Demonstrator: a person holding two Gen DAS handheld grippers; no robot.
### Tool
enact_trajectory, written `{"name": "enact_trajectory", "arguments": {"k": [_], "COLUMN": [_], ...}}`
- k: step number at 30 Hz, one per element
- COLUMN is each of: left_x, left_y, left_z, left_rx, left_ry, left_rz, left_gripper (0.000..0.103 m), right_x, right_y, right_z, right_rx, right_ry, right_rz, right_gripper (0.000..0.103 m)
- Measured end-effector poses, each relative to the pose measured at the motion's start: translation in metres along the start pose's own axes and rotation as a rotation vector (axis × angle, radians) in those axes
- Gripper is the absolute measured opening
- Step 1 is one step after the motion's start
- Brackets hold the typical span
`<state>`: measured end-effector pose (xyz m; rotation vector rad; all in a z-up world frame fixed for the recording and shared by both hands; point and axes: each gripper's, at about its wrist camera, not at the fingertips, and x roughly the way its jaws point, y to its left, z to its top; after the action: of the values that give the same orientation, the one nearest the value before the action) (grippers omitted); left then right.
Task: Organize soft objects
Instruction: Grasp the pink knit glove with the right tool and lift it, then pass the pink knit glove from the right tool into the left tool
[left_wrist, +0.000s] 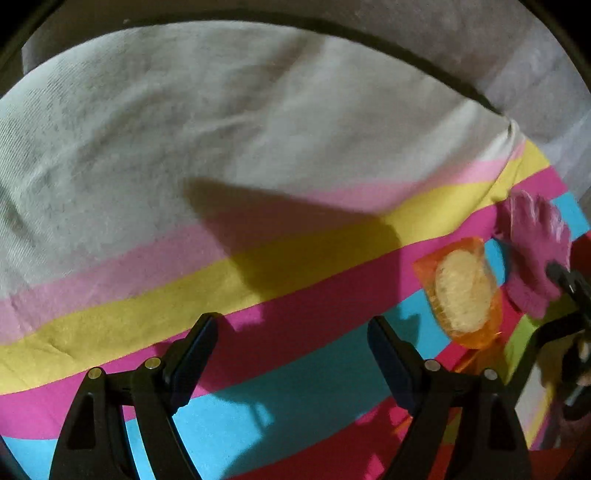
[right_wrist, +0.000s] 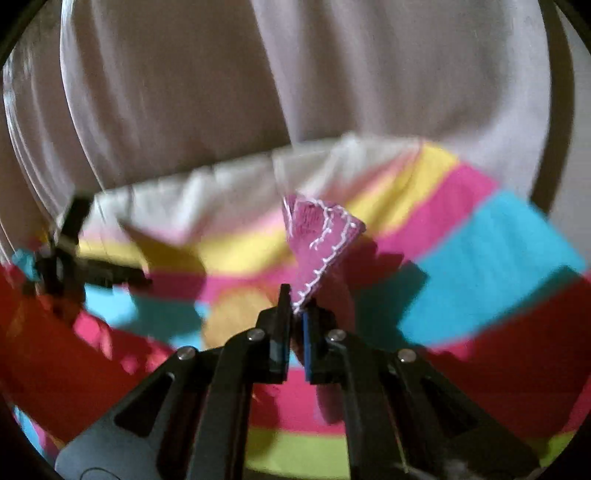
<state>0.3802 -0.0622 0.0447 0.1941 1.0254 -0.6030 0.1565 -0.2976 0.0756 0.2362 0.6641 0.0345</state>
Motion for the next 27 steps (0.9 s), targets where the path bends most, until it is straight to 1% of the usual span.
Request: {"name": "enact_trajectory", "arguments": {"k": [1, 2, 3, 4, 7, 8, 9, 10, 11, 12, 13, 14, 16, 17, 18, 19, 20, 21, 22, 24, 25, 26, 27], "left_x": [-0.001, -0.002, -0.003, -0.004, -0.008, -0.010, -0.011, -0.015, -0.017, -0.021, -0.026, -0.029, -0.038, -0.042, -0.044, -0.048, -0.050, -0.054, -0.057, -0.059, -0.062, -0.064, -0.067], "left_y": [0.002, 0.005, 0.013, 0.020, 0.035, 0.040, 0.045, 0.049, 0.050, 0.052, 0.057, 0.060, 0.068, 0.076, 0.079, 0.086, 0.089, 0.093, 0.099, 0.097, 0.092, 0.073, 0.068], "left_z": [-0.004, -0.010, -0.019, -0.024, -0.034, -0.035, -0.036, -0.036, -0.036, -0.036, -0.035, -0.037, -0.046, -0.051, -0.054, -0.061, -0.063, -0.069, -0.072, -0.076, -0.078, -0.089, -0.097], "left_rx": [-0.016, -0.041, -0.086, -0.116, -0.171, -0.191, -0.201, -0.217, -0.222, -0.223, -0.224, -0.229, -0.257, -0.282, -0.294, -0.313, -0.322, -0.336, -0.339, -0.341, -0.333, -0.327, -0.319], "left_ry": [-0.015, -0.031, -0.050, -0.059, -0.073, -0.073, -0.074, -0.079, -0.084, -0.096, -0.108, -0.118, -0.140, -0.151, -0.155, -0.163, -0.170, -0.185, -0.193, -0.205, -0.219, -0.227, -0.230], "left_rz": [0.007, 0.015, 0.017, 0.006, -0.018, -0.034, -0.047, -0.070, -0.071, -0.050, -0.017, 0.017, 0.060, 0.089, 0.105, 0.133, 0.145, 0.170, 0.180, 0.193, 0.179, 0.164, 0.134], "left_gripper": [0.084, 0.084, 0.084, 0.084, 0.084, 0.084, 0.084, 0.084, 0.084, 0.084, 0.084, 0.084, 0.084, 0.084, 0.084, 0.084, 0.084, 0.084, 0.084, 0.084, 0.084, 0.085, 0.086], "right_x": [-0.004, -0.011, -0.015, -0.019, -0.020, -0.014, -0.004, 0.015, 0.033, 0.047, 0.072, 0.087, 0.112, 0.124, 0.130, 0.131, 0.129, 0.124, 0.115, 0.098, 0.088, 0.077, 0.072], "right_y": [0.001, 0.007, 0.014, 0.025, 0.054, 0.061, 0.067, 0.075, 0.082, 0.084, 0.100, 0.114, 0.141, 0.157, 0.166, 0.169, 0.168, 0.163, 0.153, 0.129, 0.112, 0.092, 0.080], "right_z": [-0.004, -0.007, -0.007, -0.005, 0.012, 0.020, 0.031, 0.045, 0.055, 0.061, 0.072, 0.076, 0.082, 0.085, 0.084, 0.085, 0.086, 0.085, 0.082, 0.073, 0.067, 0.060, 0.054], "right_rx": [0.029, 0.051, 0.055, 0.041, -0.049, -0.065, -0.077, -0.076, -0.065, -0.059, -0.066, -0.084, -0.115, -0.153, -0.183, -0.200, -0.202, -0.199, -0.197, -0.197, -0.190, -0.176, -0.167], "right_ry": [0.017, 0.012, 0.014, 0.014, -0.032, -0.042, -0.035, 0.004, 0.033, 0.063, 0.127, 0.176, 0.280, 0.315, 0.307, 0.292, 0.274, 0.247, 0.214, 0.165, 0.142, 0.130, 0.128], "right_rz": [0.075, 0.175, 0.259, 0.315, 0.385, 0.399, 0.443, 0.558, 0.656, 0.711, 0.768, 0.800, 0.889, 0.859, 0.774, 0.707, 0.682, 0.662, 0.628, 0.529, 0.462, 0.398, 0.356], "right_gripper": [0.007, 0.007, 0.007, 0.007, 0.007, 0.007, 0.007, 0.007, 0.007, 0.007, 0.007, 0.007, 0.012, 0.012, 0.015, 0.023, 0.028, 0.040, 0.050, 0.055, 0.056, 0.056, 0.058]}}
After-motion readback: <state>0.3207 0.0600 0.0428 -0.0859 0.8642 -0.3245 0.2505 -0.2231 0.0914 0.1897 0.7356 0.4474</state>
